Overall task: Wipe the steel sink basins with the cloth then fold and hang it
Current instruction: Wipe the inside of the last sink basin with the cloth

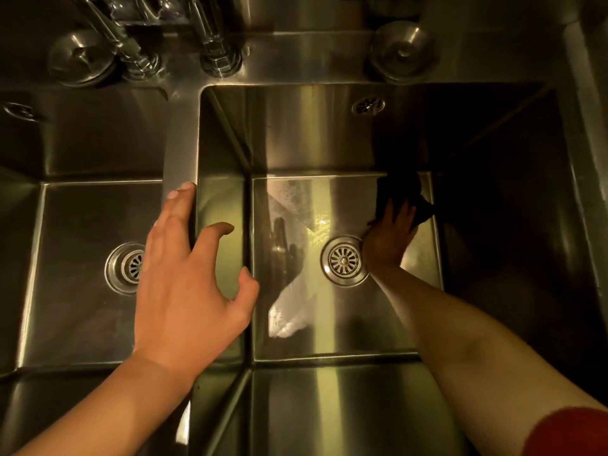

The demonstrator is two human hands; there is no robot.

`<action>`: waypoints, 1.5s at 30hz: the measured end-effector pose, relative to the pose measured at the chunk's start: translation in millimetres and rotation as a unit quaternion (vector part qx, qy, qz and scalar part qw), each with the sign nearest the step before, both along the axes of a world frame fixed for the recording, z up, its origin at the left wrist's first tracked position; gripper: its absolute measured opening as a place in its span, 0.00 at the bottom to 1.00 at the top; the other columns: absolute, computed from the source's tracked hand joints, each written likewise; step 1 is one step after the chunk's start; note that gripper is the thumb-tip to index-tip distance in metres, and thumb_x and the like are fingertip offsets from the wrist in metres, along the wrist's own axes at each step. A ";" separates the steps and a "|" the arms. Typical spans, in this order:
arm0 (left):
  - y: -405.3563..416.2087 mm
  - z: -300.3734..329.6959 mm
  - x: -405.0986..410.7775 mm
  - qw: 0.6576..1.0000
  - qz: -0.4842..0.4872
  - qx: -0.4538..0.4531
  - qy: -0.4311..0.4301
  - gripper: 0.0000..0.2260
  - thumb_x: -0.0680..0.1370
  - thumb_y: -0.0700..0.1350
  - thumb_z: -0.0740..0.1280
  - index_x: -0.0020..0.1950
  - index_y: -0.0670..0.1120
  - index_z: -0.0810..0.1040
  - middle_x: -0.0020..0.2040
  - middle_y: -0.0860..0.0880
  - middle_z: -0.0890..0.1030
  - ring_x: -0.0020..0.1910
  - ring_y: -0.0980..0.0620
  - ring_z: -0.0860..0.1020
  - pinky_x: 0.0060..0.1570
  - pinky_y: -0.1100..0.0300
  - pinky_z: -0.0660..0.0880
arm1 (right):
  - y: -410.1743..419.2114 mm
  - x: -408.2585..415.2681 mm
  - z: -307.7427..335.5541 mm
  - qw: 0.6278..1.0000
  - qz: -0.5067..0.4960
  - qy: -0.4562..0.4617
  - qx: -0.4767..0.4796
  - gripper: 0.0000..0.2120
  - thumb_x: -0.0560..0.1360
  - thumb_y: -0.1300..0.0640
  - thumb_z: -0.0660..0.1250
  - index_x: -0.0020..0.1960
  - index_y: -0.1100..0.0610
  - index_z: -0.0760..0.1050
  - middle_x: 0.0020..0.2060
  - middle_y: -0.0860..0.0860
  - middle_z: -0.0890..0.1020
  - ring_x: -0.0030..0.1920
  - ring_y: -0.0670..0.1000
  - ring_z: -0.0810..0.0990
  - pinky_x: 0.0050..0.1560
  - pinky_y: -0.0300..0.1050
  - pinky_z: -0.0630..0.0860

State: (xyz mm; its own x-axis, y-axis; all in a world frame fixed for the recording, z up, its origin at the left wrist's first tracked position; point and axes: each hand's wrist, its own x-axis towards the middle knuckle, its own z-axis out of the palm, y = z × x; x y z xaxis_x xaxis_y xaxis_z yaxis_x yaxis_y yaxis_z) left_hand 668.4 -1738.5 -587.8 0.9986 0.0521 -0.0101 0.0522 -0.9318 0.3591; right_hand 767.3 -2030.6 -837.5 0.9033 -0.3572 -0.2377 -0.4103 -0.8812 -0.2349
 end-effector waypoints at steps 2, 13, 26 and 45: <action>-0.9 0.1 0.2 1.000 -0.003 0.000 -0.002 0.23 0.72 0.53 0.68 0.65 0.46 0.79 0.84 0.44 0.56 0.84 0.46 0.52 0.80 0.46 0.56 | 29.1 13.4 0.3 1.000 -0.001 0.010 -0.006 0.34 0.81 0.55 0.59 0.83 0.54 0.50 0.82 0.59 0.50 0.82 0.62 0.47 0.79 0.64 0.49; 3.0 -5.7 0.9 1.000 -0.007 0.002 -0.019 0.22 0.72 0.55 0.67 0.64 0.48 0.79 0.84 0.45 0.57 0.84 0.47 0.53 0.78 0.46 0.60 | 140.8 -97.9 8.1 0.838 0.538 0.063 -0.068 0.33 0.81 0.55 0.59 0.83 0.50 0.51 0.83 0.57 0.50 0.82 0.62 0.45 0.79 0.64 0.52; 2.7 0.8 1.4 1.000 -0.020 0.016 -0.007 0.23 0.71 0.55 0.67 0.61 0.44 0.81 0.82 0.42 0.58 0.83 0.41 0.56 0.77 0.37 0.63 | 85.9 -150.2 102.2 0.792 0.387 0.426 0.203 0.24 0.76 0.68 0.63 0.70 0.55 0.77 0.71 0.57 0.74 0.67 0.62 0.75 0.69 0.50 0.73; 1.3 -1.1 2.2 0.999 -0.023 0.035 -0.002 0.19 0.72 0.54 0.68 0.56 0.42 0.81 0.82 0.39 0.58 0.84 0.41 0.53 0.78 0.39 0.60 | 108.5 -112.1 106.3 0.615 0.731 0.296 -0.004 0.37 0.79 0.36 0.58 0.82 0.52 0.56 0.82 0.56 0.53 0.82 0.59 0.50 0.77 0.52 0.53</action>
State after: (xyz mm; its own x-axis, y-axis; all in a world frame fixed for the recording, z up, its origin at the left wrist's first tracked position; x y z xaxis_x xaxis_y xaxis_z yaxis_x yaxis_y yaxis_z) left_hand 670.6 -1737.2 -588.9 1.0000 0.0068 -0.0044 0.0078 -0.9559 0.2936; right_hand 655.2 -1922.1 -731.2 0.0167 0.7306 -0.6826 0.8098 -0.4103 -0.4194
